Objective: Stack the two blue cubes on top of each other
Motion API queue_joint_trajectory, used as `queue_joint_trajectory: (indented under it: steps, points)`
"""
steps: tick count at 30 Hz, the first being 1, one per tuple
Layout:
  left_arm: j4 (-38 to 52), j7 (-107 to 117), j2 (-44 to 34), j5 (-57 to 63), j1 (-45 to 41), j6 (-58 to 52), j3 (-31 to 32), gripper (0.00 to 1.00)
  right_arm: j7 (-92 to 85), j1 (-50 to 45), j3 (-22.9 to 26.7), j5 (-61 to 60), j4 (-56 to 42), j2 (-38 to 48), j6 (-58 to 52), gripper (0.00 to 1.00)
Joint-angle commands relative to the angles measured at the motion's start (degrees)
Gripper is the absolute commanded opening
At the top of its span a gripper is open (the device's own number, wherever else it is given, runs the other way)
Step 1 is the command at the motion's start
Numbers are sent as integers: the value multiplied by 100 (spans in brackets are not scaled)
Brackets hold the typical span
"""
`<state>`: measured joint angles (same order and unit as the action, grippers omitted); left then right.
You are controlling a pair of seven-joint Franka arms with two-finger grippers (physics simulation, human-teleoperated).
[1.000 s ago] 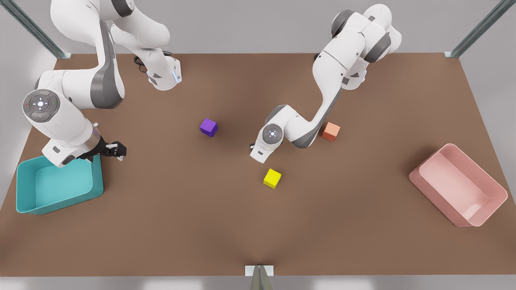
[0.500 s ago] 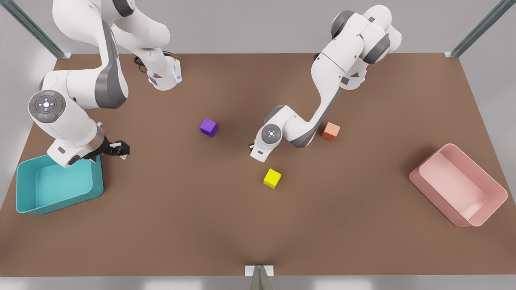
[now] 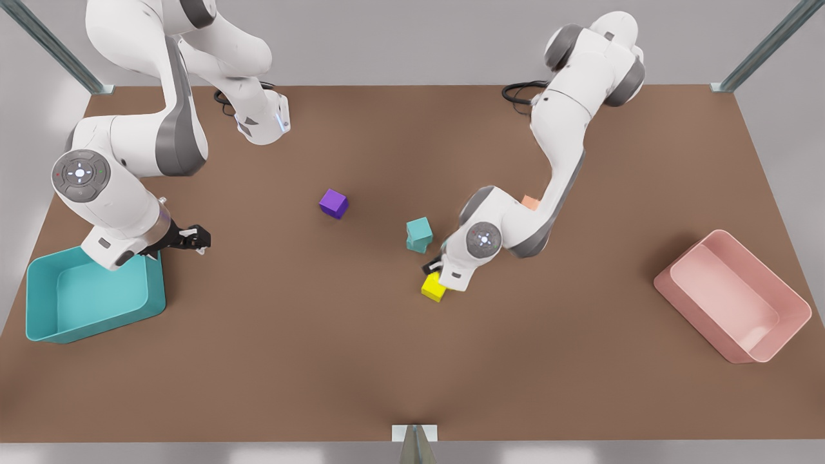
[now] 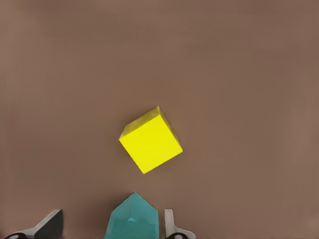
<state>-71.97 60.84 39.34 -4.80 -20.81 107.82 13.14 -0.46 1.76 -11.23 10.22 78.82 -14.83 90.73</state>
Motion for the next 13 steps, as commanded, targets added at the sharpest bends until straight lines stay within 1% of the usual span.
queue_joint_trajectory:
  steps: [1, 2, 3, 4, 5, 6, 7, 13]
  points:
    - [1061, -1573, -58, 533, 613, -2852, 4, 100, -33, 0, -2, -3, -7, 7, -12, 100]
    - [1423, -3128, -313, 542, 982, -3758, 4, 100, -33, 0, -2, -3, -7, 7, -12, 100]
    - [1546, -4791, -638, 910, 1193, -4383, -31, 100, -33, 0, -2, -3, -7, 7, -12, 100]
    - [1669, -4872, -919, 929, 1510, -4814, 4, 100, -33, 0, -2, -3, -7, 7, -12, 100]
    - [434, -5125, -1629, 920, 1598, -4210, -49, 100, -33, 0, -2, -3, -7, 7, -12, 100]
    - [-1249, -5793, -2695, 736, 844, -3091, -1154, 100, -33, 0, -2, -3, -7, 7, -12, 100]
    - [-1091, -6128, -2704, 445, 684, -3531, -1508, 100, -33, 0, -2, -3, -7, 7, -12, 100]
    - [-950, -6111, -2686, 357, 666, -3539, -1499, 100, -33, 0, -2, -3, -7, -2, -12, 100]
